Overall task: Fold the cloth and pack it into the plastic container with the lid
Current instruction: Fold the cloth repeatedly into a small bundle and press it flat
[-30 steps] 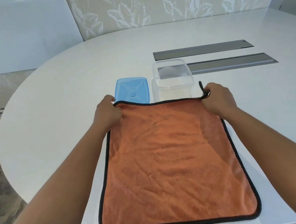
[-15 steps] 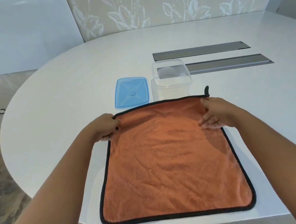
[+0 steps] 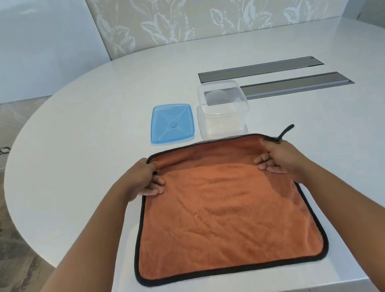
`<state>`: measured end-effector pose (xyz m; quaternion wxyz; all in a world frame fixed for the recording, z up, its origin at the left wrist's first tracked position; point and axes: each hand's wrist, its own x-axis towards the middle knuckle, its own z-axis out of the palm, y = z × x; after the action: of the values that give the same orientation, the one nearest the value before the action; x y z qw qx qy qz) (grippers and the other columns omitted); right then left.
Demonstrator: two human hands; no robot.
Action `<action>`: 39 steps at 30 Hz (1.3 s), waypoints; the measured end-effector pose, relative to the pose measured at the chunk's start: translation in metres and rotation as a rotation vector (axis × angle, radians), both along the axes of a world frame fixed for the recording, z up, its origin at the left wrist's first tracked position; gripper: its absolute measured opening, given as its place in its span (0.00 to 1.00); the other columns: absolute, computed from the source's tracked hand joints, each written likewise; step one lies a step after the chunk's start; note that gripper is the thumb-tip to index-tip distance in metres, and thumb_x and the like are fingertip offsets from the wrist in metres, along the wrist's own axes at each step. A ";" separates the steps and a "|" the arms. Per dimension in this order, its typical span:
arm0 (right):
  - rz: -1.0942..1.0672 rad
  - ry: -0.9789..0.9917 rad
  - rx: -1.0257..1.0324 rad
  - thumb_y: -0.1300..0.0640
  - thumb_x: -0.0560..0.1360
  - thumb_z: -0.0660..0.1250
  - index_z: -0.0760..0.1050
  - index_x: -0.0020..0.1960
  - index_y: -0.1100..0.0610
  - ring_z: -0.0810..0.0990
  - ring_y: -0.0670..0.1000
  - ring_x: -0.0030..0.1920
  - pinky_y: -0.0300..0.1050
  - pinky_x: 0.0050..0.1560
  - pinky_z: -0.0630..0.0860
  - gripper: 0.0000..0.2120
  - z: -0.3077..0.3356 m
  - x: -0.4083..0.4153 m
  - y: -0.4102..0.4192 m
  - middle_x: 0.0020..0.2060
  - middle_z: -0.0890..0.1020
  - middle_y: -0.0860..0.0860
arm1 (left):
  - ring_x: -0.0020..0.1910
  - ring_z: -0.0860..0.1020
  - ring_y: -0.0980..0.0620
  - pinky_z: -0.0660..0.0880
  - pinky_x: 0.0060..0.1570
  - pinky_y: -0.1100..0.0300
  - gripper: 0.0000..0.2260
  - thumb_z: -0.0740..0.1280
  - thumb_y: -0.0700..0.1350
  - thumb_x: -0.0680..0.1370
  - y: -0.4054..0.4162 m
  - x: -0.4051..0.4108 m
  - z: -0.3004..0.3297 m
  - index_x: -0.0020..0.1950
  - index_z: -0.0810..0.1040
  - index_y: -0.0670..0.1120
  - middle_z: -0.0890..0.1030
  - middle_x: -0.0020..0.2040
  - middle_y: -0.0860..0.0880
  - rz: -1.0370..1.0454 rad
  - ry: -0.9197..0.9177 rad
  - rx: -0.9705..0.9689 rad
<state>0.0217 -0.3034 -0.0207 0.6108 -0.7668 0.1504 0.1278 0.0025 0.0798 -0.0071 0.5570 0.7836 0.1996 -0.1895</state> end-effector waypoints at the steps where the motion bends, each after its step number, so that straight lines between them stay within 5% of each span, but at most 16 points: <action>1: -0.021 -0.026 0.013 0.39 0.81 0.62 0.73 0.65 0.50 0.86 0.47 0.36 0.41 0.39 0.80 0.19 -0.001 0.002 0.001 0.43 0.89 0.52 | 0.31 0.84 0.47 0.80 0.29 0.57 0.09 0.57 0.50 0.86 0.000 0.001 -0.002 0.57 0.70 0.46 0.84 0.39 0.42 0.021 -0.039 0.000; 11: -0.099 -0.218 0.090 0.45 0.81 0.65 0.80 0.60 0.52 0.86 0.49 0.51 0.44 0.49 0.78 0.14 -0.007 0.006 0.007 0.51 0.88 0.50 | 0.32 0.82 0.53 0.80 0.32 0.63 0.06 0.58 0.51 0.85 -0.008 0.012 -0.011 0.54 0.70 0.49 0.81 0.51 0.43 0.133 -0.290 0.014; 16: -0.158 -0.277 0.309 0.46 0.77 0.71 0.78 0.58 0.57 0.86 0.51 0.49 0.42 0.44 0.79 0.17 -0.001 -0.007 0.000 0.52 0.88 0.53 | 0.40 0.86 0.52 0.82 0.39 0.61 0.06 0.66 0.46 0.83 -0.003 0.006 -0.015 0.55 0.75 0.44 0.85 0.51 0.44 0.213 -0.336 -0.182; 23: -0.107 -0.292 0.603 0.26 0.70 0.63 0.84 0.45 0.56 0.83 0.52 0.38 0.42 0.35 0.75 0.32 0.020 -0.014 -0.020 0.41 0.84 0.55 | 0.46 0.85 0.48 0.82 0.44 0.60 0.05 0.69 0.35 0.79 0.010 -0.010 0.005 0.47 0.79 0.44 0.85 0.45 0.45 0.277 -0.416 -0.647; 25: -0.105 -0.247 0.653 0.24 0.70 0.63 0.84 0.41 0.56 0.82 0.53 0.40 0.45 0.40 0.78 0.34 0.021 -0.013 -0.025 0.41 0.84 0.55 | 0.47 0.85 0.48 0.82 0.48 0.59 0.06 0.70 0.39 0.79 0.012 -0.017 0.001 0.43 0.83 0.45 0.85 0.43 0.47 0.275 -0.401 -0.757; 27: -0.159 -0.147 0.624 0.35 0.73 0.69 0.85 0.39 0.55 0.82 0.53 0.41 0.47 0.42 0.79 0.24 0.020 -0.014 -0.024 0.47 0.85 0.53 | 0.49 0.85 0.47 0.83 0.52 0.56 0.10 0.71 0.50 0.79 0.013 -0.024 -0.005 0.42 0.84 0.46 0.85 0.44 0.46 0.293 -0.355 -0.855; 30: -0.145 -0.083 0.308 0.49 0.73 0.76 0.84 0.45 0.57 0.81 0.53 0.45 0.44 0.34 0.79 0.11 0.010 -0.021 -0.018 0.48 0.85 0.53 | 0.57 0.83 0.44 0.79 0.62 0.48 0.29 0.70 0.65 0.75 0.009 -0.030 -0.013 0.55 0.81 0.39 0.84 0.54 0.40 0.345 -0.304 -0.821; 32: -0.167 -0.045 0.203 0.52 0.72 0.78 0.79 0.54 0.57 0.82 0.53 0.47 0.44 0.31 0.80 0.16 0.004 -0.026 -0.013 0.53 0.84 0.55 | 0.63 0.80 0.42 0.77 0.65 0.44 0.30 0.73 0.58 0.76 0.002 -0.031 -0.013 0.65 0.79 0.34 0.82 0.62 0.38 0.384 -0.246 -0.757; 36: -0.260 0.026 0.303 0.59 0.69 0.81 0.67 0.69 0.59 0.84 0.54 0.49 0.46 0.31 0.82 0.34 0.008 -0.032 -0.008 0.58 0.80 0.58 | 0.58 0.82 0.43 0.83 0.50 0.48 0.14 0.72 0.35 0.78 -0.009 -0.031 -0.005 0.62 0.77 0.34 0.82 0.59 0.37 0.502 -0.158 -0.626; 39: -0.267 0.111 0.509 0.61 0.62 0.82 0.81 0.58 0.68 0.87 0.55 0.44 0.50 0.36 0.86 0.27 0.013 -0.031 -0.012 0.54 0.85 0.63 | 0.54 0.80 0.45 0.81 0.47 0.55 0.09 0.70 0.31 0.77 -0.006 -0.031 -0.003 0.57 0.78 0.35 0.80 0.54 0.39 0.508 -0.082 -0.678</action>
<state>-0.0091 -0.3152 -0.0081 0.7858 -0.5541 0.2462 0.1219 -0.0288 0.0742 -0.0102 0.8196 0.4887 0.2906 -0.0699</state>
